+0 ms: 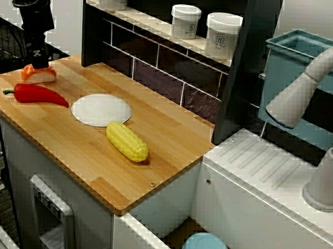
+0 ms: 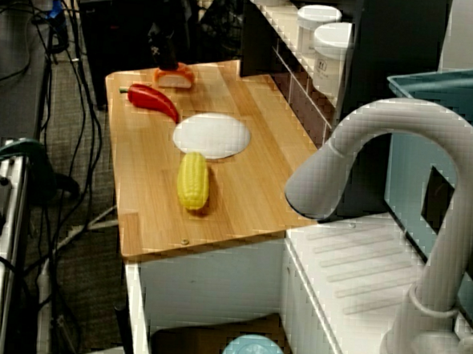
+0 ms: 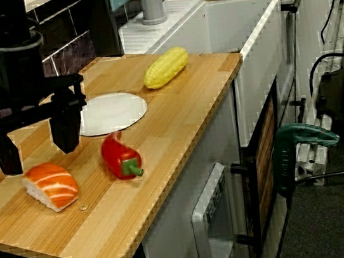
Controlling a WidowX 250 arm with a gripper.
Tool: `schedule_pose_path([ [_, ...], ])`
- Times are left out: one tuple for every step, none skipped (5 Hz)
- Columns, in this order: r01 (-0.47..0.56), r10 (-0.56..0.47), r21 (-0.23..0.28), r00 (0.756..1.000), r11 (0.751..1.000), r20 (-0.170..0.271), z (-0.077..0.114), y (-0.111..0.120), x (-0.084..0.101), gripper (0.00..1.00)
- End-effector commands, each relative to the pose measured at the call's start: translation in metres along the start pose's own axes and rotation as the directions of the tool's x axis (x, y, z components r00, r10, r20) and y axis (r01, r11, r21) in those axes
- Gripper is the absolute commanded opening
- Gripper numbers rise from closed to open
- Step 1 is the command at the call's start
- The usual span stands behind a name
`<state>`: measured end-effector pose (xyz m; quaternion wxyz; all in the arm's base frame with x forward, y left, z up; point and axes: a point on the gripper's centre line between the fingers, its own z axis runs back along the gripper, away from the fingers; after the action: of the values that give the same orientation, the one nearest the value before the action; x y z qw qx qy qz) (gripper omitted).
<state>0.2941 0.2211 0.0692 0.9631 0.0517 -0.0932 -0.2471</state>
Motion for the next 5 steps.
schedule_pose_path([
  [0.037, -0.045, 0.115, 0.997, 0.993, 0.068, 0.040, -0.012, 0.002, 1.00],
  [0.078, -0.089, 0.112, 0.992, 0.991, 0.089, 0.042, -0.028, 0.005, 1.00],
  [0.098, -0.108, 0.125, 0.991, 0.987, 0.078, 0.049, -0.050, 0.014, 1.00],
  [0.121, -0.132, 0.148, 0.989, 0.982, 0.071, 0.048, -0.067, 0.012, 1.00],
  [0.126, -0.134, 0.152, 0.990, 0.980, 0.047, 0.041, -0.077, 0.008, 1.00],
])
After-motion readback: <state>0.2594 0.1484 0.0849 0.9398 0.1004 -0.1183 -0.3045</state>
